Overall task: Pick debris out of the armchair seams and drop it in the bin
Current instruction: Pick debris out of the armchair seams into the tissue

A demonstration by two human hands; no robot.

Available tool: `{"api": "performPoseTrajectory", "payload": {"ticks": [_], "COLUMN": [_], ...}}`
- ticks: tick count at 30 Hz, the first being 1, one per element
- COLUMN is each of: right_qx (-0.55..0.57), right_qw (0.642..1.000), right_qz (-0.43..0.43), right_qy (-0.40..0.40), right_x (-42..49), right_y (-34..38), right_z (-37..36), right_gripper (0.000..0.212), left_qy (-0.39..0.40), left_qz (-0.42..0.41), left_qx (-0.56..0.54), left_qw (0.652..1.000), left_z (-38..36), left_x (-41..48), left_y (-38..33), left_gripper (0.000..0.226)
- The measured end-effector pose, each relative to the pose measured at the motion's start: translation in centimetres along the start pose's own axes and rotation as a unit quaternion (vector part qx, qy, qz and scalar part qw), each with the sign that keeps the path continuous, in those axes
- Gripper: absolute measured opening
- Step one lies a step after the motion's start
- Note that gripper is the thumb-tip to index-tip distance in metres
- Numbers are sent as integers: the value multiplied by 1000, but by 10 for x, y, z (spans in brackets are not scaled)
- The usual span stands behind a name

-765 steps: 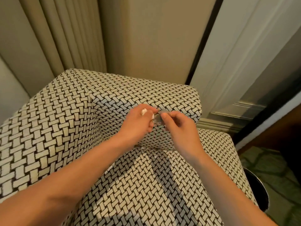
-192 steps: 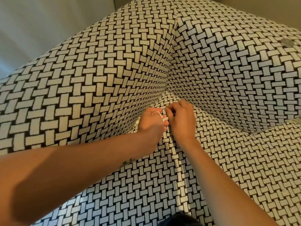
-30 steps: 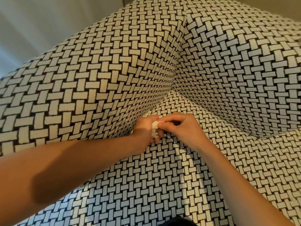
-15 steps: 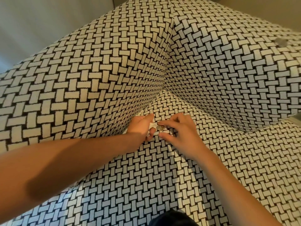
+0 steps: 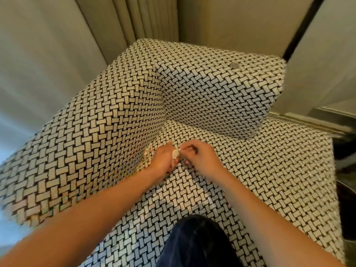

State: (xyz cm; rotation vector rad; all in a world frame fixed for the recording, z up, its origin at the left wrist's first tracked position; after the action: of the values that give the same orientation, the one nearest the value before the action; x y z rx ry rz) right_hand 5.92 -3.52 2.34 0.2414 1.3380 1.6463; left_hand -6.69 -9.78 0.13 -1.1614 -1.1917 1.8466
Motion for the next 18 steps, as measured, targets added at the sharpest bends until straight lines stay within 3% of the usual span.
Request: {"api": "performPoseTrajectory", "payload": {"ticks": [8,14,18], "right_qx": [-1,-6,-27], "right_qw": [993,961,957], "right_qz": [72,152,110], "right_qy": [-91,-233,-267], "right_x": [-33,-16,30], "right_y": [39,107,106], "right_z": [101,205,231], "right_gripper": [16,13,14], "left_qy": [0,-1,-51], "left_qz": [-58,-67,-9], "left_qx": [-128,-206,-262], "left_qw": [990,976,964], "left_z": [-65,-97,-111], "left_x": [9,28,42], "left_y": [-77,-158,-176], "left_gripper": [49,37,35]}}
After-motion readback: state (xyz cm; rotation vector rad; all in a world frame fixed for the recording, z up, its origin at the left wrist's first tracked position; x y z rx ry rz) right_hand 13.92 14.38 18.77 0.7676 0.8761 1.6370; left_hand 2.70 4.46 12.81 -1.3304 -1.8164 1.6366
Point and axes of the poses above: each hand's wrist, its own x-axis towards the middle knuckle, its own z-axis out of the back of the hand, y = z × x, the point moved 5 cm from there along x, towards the middle knuckle, and after that the axes turned 12 degrees about -z, right-handed, at the moved point
